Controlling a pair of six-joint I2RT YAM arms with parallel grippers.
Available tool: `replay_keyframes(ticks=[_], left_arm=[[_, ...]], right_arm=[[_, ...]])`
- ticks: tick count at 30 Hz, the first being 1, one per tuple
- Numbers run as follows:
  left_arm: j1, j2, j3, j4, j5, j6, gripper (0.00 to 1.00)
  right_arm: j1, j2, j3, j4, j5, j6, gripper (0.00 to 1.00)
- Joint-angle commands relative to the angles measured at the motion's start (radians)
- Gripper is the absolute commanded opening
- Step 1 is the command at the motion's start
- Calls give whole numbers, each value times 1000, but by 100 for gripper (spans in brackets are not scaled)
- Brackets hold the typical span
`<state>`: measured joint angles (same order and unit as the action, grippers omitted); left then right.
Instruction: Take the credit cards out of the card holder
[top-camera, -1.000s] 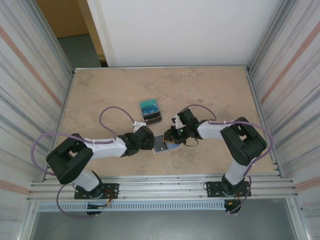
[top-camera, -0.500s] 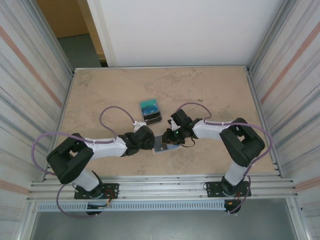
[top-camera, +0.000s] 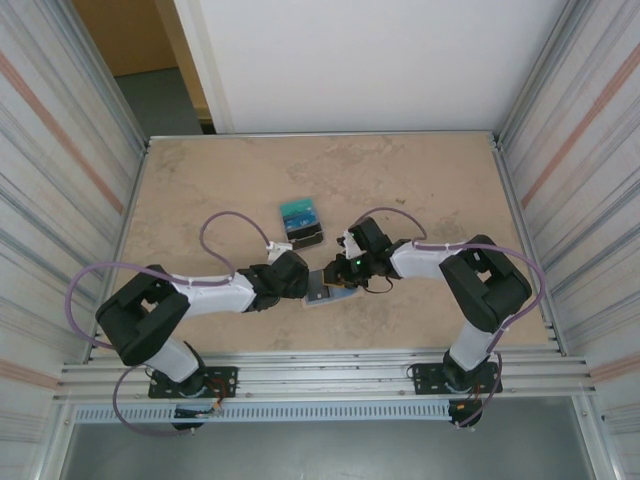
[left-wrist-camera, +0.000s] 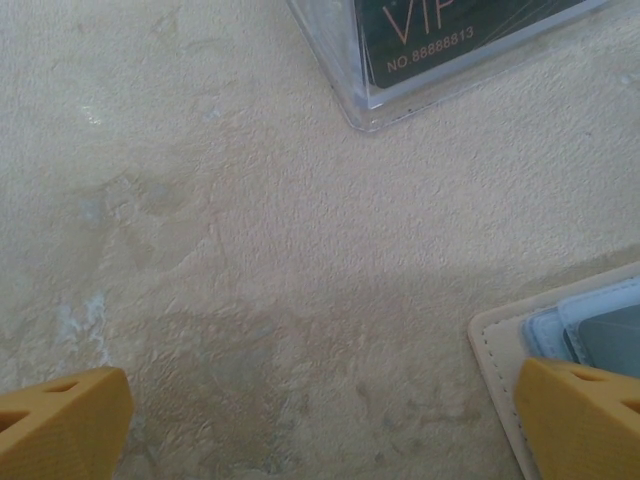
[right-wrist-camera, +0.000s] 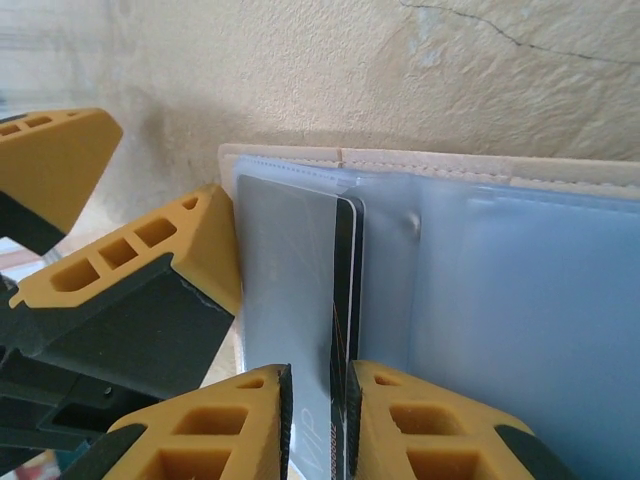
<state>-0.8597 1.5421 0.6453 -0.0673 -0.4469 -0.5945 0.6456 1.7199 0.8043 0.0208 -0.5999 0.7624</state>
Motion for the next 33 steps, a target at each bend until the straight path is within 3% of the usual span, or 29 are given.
replay_keyframes(ticks=[1,16,25,33], left_arm=[[-9,17,23,-9,-15,16,99],[-14,13,41,-33,-15,21,99],[-14,21,56,-78,-37,-1,99],[-15,26,61,-102,-48,-13,99]], right_arm=[[-8,-11,-10,81,-82,39,23],[7,63,30,34,-28,28,24],[-44,80,-60,256,-136,118,20],[-52,99,-76,282,-147,125,17]])
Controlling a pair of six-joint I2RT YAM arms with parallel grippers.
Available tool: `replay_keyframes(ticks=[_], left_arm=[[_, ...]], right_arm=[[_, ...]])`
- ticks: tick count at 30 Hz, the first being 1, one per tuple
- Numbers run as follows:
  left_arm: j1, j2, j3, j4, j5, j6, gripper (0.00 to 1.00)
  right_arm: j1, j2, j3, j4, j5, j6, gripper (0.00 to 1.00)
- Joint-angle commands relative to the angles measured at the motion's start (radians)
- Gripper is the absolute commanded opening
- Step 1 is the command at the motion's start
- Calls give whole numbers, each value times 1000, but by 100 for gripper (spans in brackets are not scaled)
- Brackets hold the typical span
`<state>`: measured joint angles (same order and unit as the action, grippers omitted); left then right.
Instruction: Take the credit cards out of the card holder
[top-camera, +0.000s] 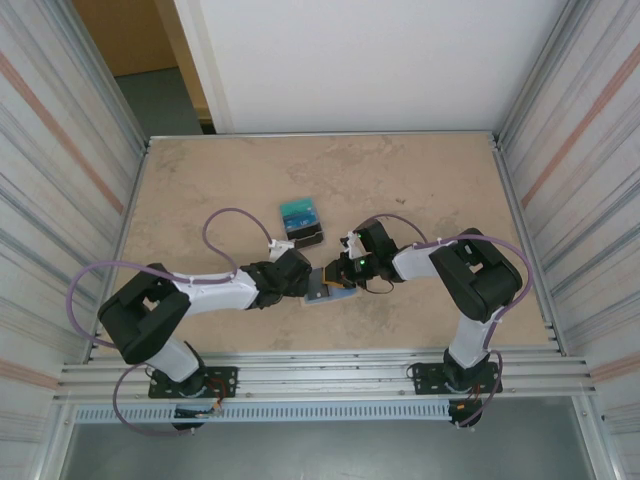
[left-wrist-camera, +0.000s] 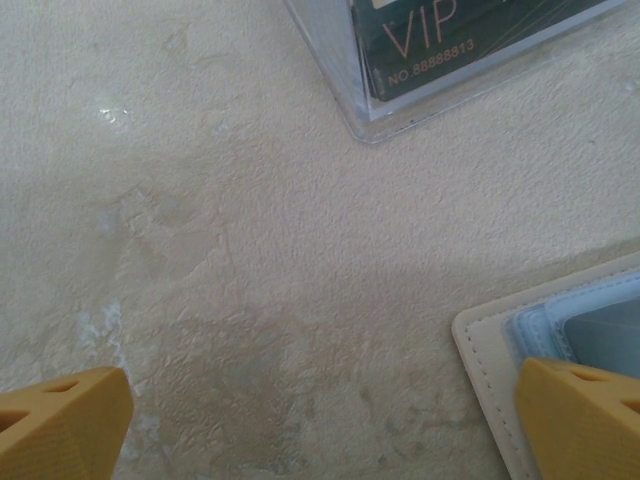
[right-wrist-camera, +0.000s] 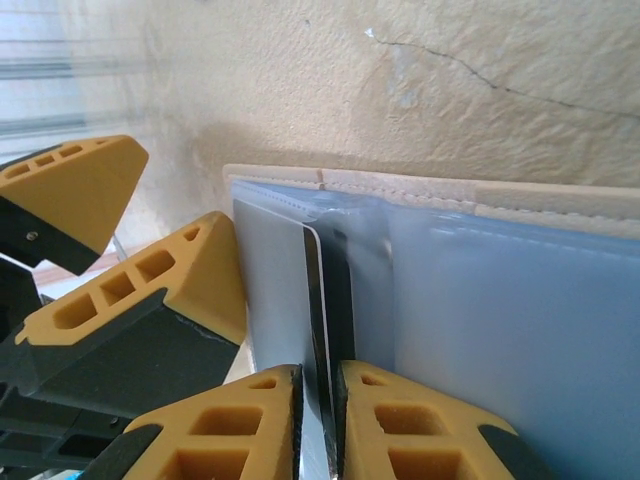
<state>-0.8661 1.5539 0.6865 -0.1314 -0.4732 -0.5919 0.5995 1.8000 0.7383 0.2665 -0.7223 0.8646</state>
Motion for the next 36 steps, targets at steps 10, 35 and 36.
replay_keyframes(ticks=[10,35,36], left_arm=[[-7,17,25,-56,-30,-21,99],[-7,20,28,-66,-34,-22,99],[-7,20,27,-66,-35,-22,99]], right_arm=[[-36,15,-48,119,-61,63,16],[-53,5,-80,210,-101,105,14],[-55,7,-80,211,-101,104,13]])
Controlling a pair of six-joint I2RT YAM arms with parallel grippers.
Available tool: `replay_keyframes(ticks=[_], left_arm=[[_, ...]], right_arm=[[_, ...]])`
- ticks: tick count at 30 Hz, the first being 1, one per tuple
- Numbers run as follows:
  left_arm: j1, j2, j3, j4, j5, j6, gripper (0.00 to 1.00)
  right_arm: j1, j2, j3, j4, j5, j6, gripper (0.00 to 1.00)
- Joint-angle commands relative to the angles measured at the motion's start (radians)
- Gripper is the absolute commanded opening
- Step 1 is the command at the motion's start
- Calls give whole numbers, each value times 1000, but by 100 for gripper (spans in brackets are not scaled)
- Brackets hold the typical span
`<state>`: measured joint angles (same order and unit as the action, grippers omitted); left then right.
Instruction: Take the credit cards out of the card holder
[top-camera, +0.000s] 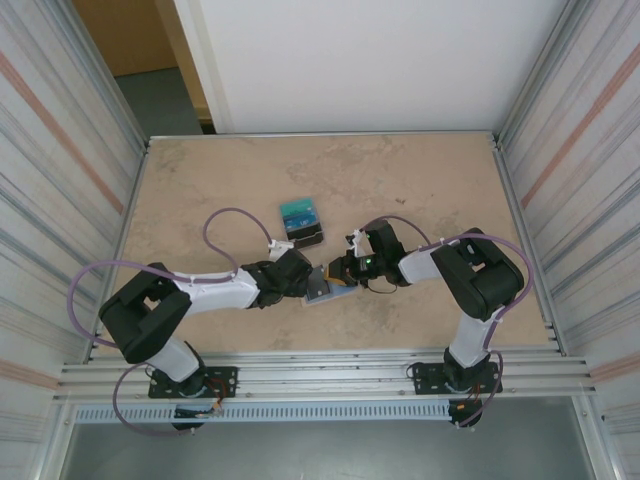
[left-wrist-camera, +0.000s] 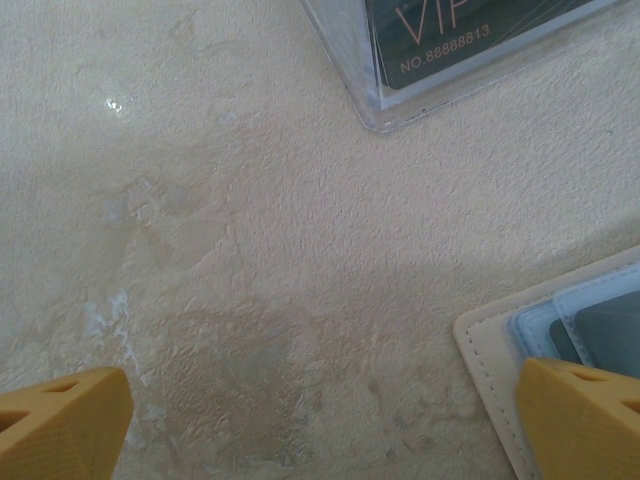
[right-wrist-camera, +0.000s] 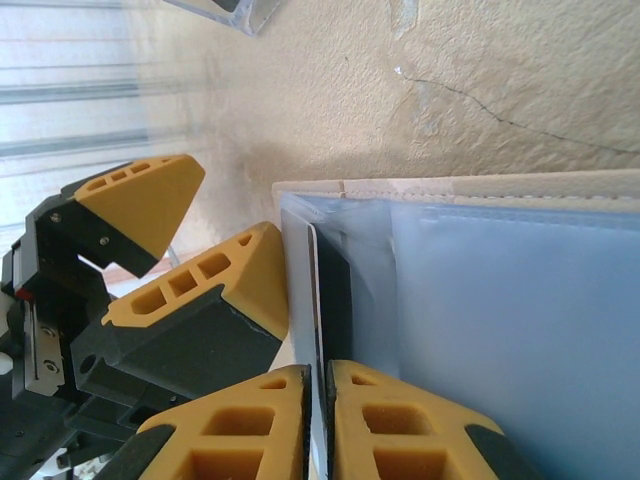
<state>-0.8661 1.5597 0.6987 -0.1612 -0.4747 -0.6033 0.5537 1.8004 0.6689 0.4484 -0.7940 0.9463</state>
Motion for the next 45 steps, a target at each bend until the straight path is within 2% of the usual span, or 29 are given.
replay_keyframes(ticks=[1,7,22,34,39,45], left_arm=[[-7,15,15,-37,-32,-10,99],[-7,14,15,-37,-32,-13,99],[8,3,3,-29,-23,-14,99],[8,-25,13,-38,-23,4,99],[8,-59,39,-30,2,20,99],[6,-78,63,34,83,39,99]], right_arm=[[-9,7,-9,31,-29,23,12],[-12,6,-17,35,-21,23,6],[-55,-26,-49,5,-6,5,6],[-67,-109,-18,-202,60,-105,6],[-64,-111,-10,-218,65,-109,6],[-57,-106,2,-228,67,-108,6]])
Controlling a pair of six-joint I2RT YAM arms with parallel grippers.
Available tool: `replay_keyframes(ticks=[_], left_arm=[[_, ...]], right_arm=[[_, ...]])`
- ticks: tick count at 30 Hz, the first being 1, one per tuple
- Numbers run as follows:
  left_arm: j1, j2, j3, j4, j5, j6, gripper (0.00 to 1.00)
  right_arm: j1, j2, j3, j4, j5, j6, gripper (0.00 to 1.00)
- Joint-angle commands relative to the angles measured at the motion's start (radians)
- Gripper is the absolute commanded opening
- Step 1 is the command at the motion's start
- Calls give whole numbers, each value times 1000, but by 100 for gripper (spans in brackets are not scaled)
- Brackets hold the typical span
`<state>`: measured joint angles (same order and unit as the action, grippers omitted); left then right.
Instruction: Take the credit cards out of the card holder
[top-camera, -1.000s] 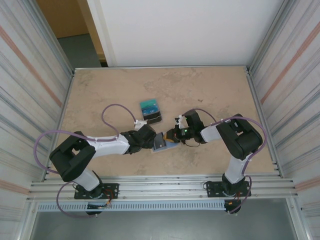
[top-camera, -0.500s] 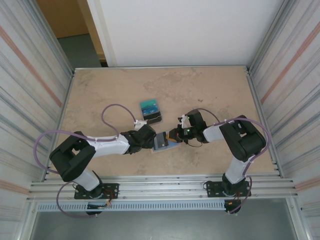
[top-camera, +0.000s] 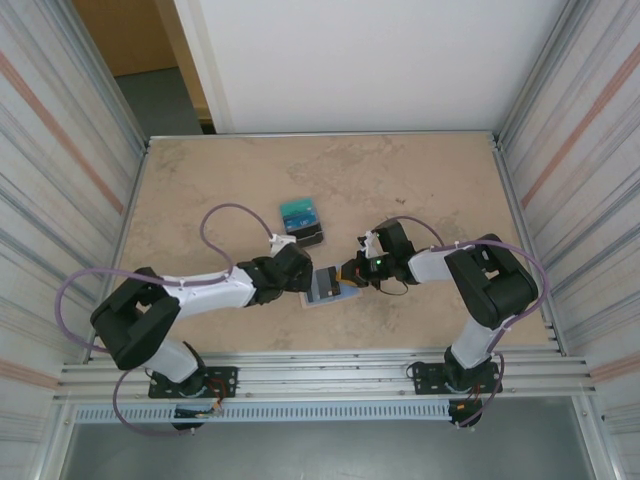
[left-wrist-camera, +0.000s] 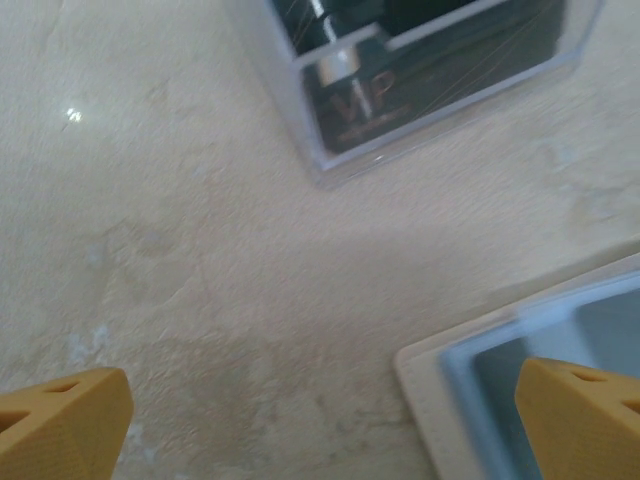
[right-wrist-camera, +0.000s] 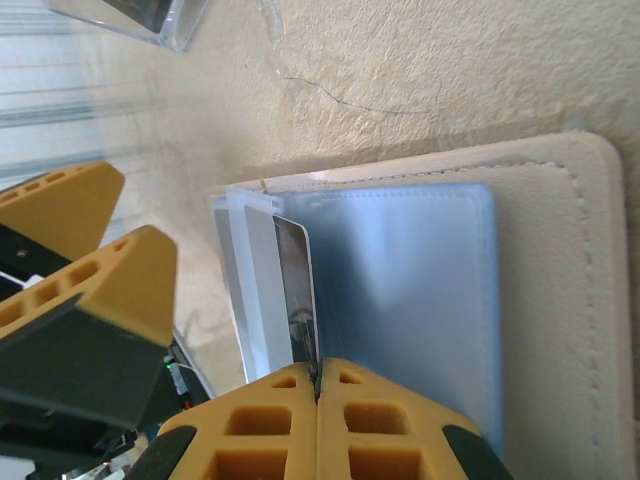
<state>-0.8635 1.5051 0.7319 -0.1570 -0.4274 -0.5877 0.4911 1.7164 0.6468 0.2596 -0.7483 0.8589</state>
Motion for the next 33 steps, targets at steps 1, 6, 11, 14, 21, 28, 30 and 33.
replay_keyframes(ticks=[1,6,11,14,21,28,30,33], left_arm=[[2,-16,34,37,44,28,99],[-4,44,54,48,69,46,99],[-6,93,68,52,94,70,99],[-9,119,77,39,97,81,99],[-9,164,77,22,113,94,99],[-9,169,68,10,105,94,99],[-9,173,68,7,104,94,99],[-9,174,68,8,106,93,99]], right_arm=[[6,-21,25,-42,24,-21,6],[7,-26,29,-49,24,-22,6],[7,-32,37,-57,24,-23,6],[8,-37,42,-70,28,-27,6],[1,-44,43,-87,33,-34,6],[-3,-60,31,-67,25,-26,9],[-3,-59,27,-41,10,-12,14],[-2,-53,19,4,-2,13,16]])
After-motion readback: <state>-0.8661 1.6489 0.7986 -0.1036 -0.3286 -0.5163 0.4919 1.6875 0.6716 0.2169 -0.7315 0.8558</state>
